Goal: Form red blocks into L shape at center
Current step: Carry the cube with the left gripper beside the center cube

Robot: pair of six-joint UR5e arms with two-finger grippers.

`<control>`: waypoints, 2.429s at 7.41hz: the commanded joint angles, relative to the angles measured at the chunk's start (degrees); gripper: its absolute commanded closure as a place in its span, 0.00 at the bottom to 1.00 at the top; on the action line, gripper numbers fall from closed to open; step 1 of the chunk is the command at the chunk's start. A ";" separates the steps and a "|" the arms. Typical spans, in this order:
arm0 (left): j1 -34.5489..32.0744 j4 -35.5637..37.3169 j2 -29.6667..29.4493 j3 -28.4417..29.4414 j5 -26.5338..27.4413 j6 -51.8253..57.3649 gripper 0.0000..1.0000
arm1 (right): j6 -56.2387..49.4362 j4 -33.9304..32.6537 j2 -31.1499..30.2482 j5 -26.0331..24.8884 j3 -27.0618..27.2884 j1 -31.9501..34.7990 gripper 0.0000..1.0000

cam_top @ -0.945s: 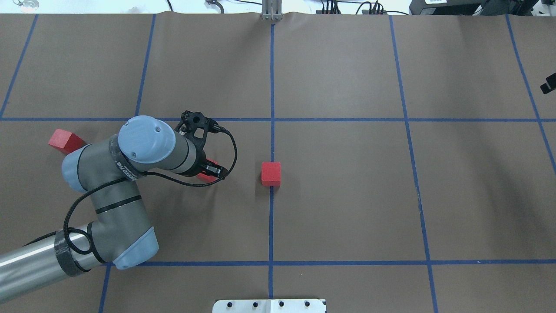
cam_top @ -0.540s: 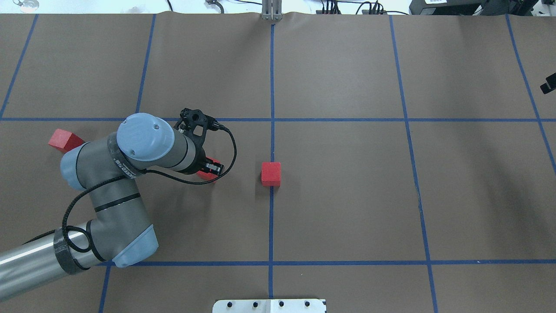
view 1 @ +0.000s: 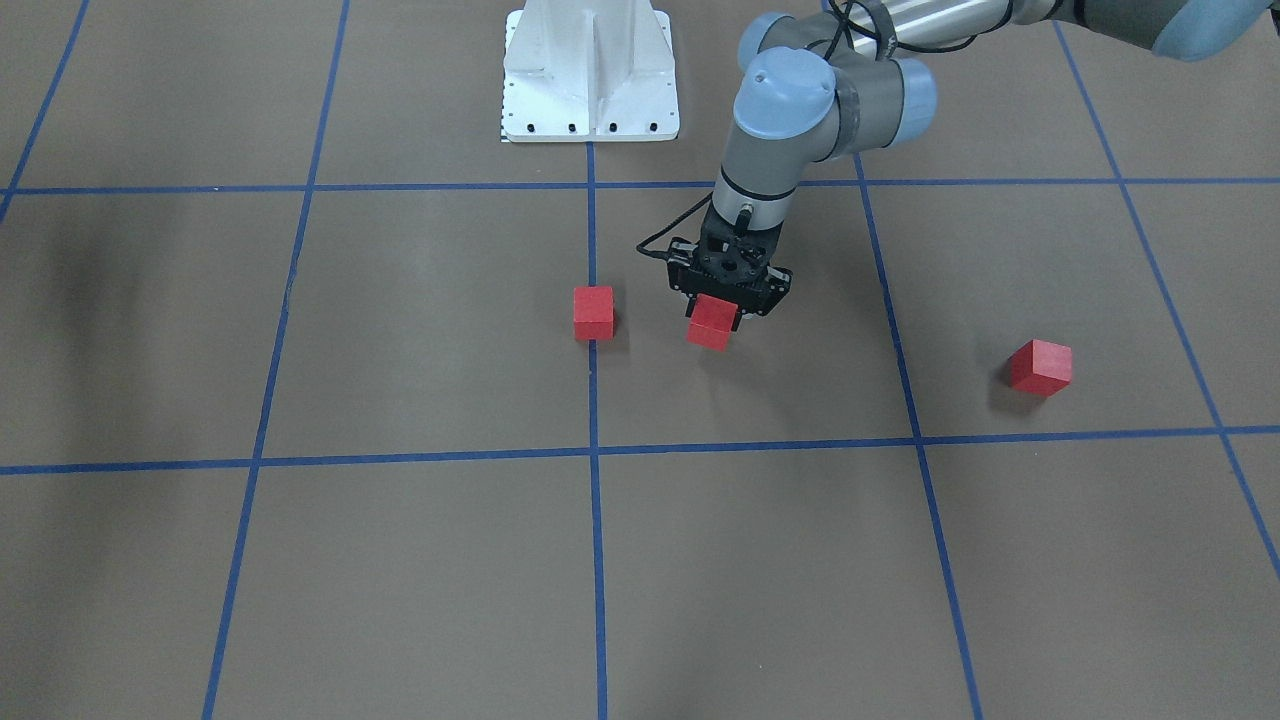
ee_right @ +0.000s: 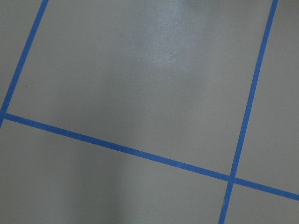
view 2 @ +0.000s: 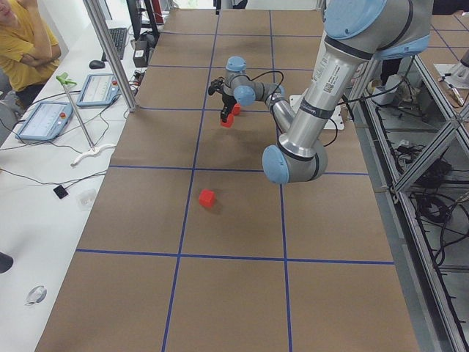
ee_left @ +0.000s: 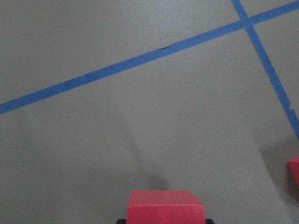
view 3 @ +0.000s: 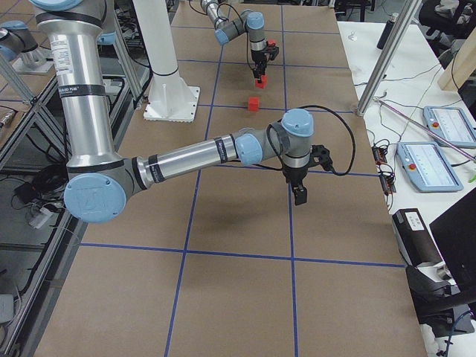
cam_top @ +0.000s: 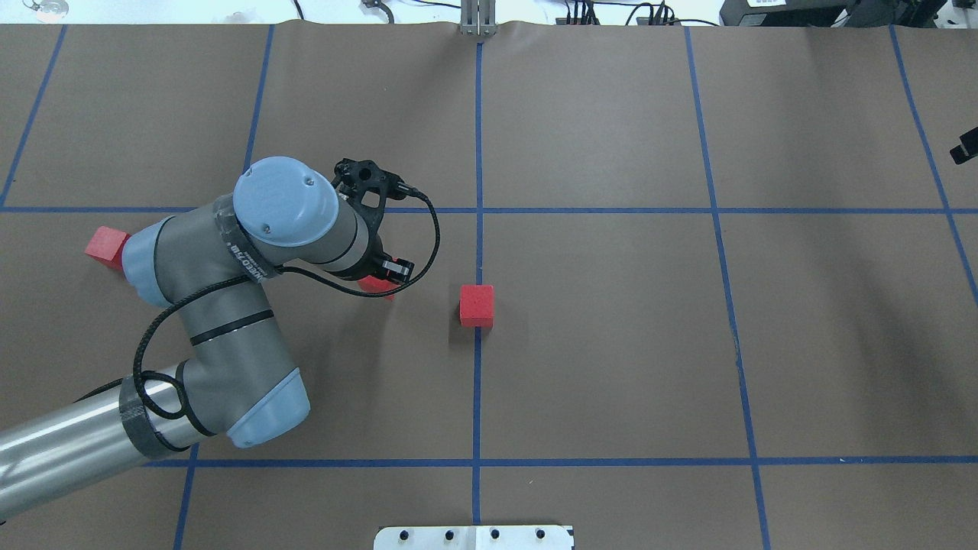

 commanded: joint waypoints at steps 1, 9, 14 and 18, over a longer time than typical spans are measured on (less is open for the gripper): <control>-0.29 6.24 -9.03 4.11 -0.01 -1.40 1.00 | 0.00 0.05 0.01 0.00 -0.07 0.00 0.00; 2.08 5.39 -19.00 17.50 -0.10 -17.14 1.00 | 0.00 0.05 0.36 -0.18 -0.42 0.00 0.00; 2.79 5.39 -18.91 18.11 -0.01 -17.14 1.00 | 0.00 0.05 0.45 -0.26 -0.42 0.00 0.00; 3.48 2.33 -18.73 19.16 0.07 -17.14 1.00 | 0.00 0.05 0.45 -0.26 -0.42 0.00 0.00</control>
